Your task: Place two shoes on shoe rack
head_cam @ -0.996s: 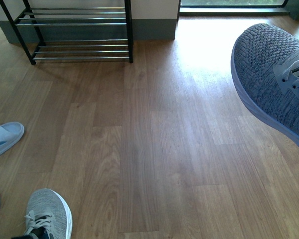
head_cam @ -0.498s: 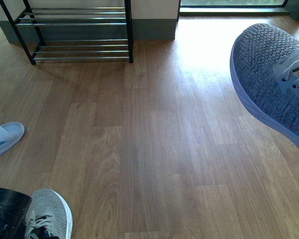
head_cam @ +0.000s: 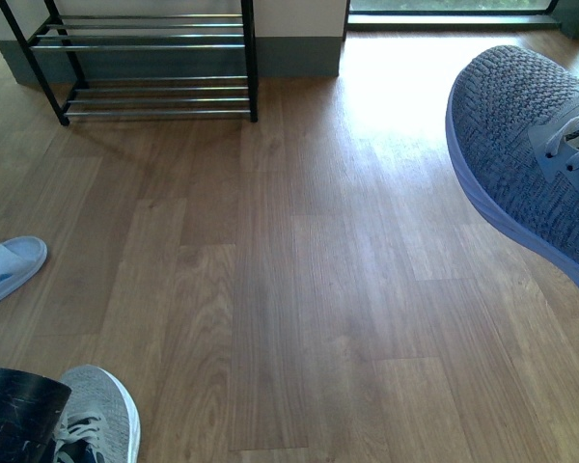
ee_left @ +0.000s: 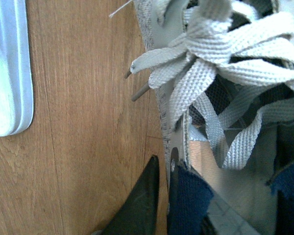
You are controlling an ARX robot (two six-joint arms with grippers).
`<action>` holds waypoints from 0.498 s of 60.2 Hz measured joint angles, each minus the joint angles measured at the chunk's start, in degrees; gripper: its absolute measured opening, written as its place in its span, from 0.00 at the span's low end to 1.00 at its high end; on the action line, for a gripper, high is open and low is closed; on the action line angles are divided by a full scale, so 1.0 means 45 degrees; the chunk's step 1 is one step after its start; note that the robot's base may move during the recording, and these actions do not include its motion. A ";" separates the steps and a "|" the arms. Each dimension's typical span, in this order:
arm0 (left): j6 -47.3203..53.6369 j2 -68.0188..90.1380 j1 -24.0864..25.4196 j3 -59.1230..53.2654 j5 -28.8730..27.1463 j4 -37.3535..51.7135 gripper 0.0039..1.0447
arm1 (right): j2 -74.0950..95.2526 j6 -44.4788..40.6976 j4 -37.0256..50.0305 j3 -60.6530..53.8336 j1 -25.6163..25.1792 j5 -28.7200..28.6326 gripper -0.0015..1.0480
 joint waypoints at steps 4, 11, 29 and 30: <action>-0.0112 0.0000 0.0000 -0.0029 -0.0092 0.0180 0.01 | 0.0000 0.0000 0.0000 0.0000 0.0000 -0.0005 0.01; -0.0272 0.0000 0.0000 -0.0126 -0.0262 0.0559 0.01 | 0.0000 0.0005 0.0000 0.0000 0.0000 0.0000 0.01; -0.0010 -0.1753 0.0287 -0.1467 -0.0913 0.1384 0.01 | 0.0000 0.0000 0.0000 0.0000 0.0000 0.0000 0.01; -0.0005 -0.1938 0.0321 -0.1564 -0.0942 0.1399 0.01 | 0.0000 0.0000 0.0000 0.0000 0.0000 -0.0005 0.01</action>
